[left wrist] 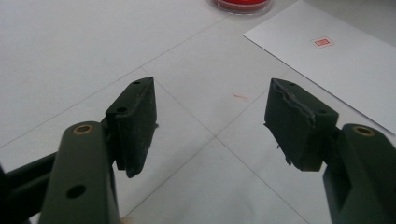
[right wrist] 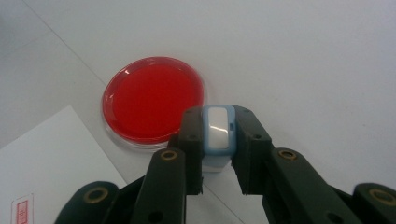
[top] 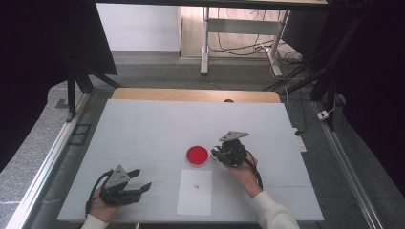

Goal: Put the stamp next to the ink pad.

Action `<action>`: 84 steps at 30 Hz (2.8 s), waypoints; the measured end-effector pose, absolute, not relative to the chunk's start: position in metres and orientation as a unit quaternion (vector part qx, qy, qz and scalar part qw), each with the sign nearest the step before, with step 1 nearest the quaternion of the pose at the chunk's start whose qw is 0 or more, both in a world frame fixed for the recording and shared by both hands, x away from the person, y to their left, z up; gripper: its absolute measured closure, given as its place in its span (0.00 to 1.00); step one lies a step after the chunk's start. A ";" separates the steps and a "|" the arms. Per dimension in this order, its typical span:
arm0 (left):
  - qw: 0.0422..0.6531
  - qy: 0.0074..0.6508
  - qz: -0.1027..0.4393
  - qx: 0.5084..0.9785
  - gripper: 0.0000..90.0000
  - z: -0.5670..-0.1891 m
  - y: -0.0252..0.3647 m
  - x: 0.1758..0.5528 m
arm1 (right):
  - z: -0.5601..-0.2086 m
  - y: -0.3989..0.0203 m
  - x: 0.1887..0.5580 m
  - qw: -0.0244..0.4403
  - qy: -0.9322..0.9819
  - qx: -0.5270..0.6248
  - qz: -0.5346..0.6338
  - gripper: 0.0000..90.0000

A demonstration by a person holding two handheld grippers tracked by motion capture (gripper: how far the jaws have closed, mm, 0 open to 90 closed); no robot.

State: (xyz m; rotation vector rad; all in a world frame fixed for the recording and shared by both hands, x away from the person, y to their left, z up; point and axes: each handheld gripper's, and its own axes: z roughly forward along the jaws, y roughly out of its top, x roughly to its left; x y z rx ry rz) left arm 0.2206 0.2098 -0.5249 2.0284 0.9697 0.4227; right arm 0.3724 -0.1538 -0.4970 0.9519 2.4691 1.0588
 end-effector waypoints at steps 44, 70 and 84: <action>0.418 0.391 0.167 0.803 0.38 -0.526 0.215 0.224 | -0.480 -0.198 0.350 0.132 0.822 0.316 0.455 0.47; 0.415 0.392 0.169 0.804 0.38 -0.527 0.214 0.226 | -0.487 -0.288 0.297 0.194 0.800 0.308 0.478 0.46; 0.411 0.391 0.168 0.806 0.38 -0.528 0.213 0.227 | -0.503 -0.315 0.283 0.218 0.799 0.308 0.468 0.45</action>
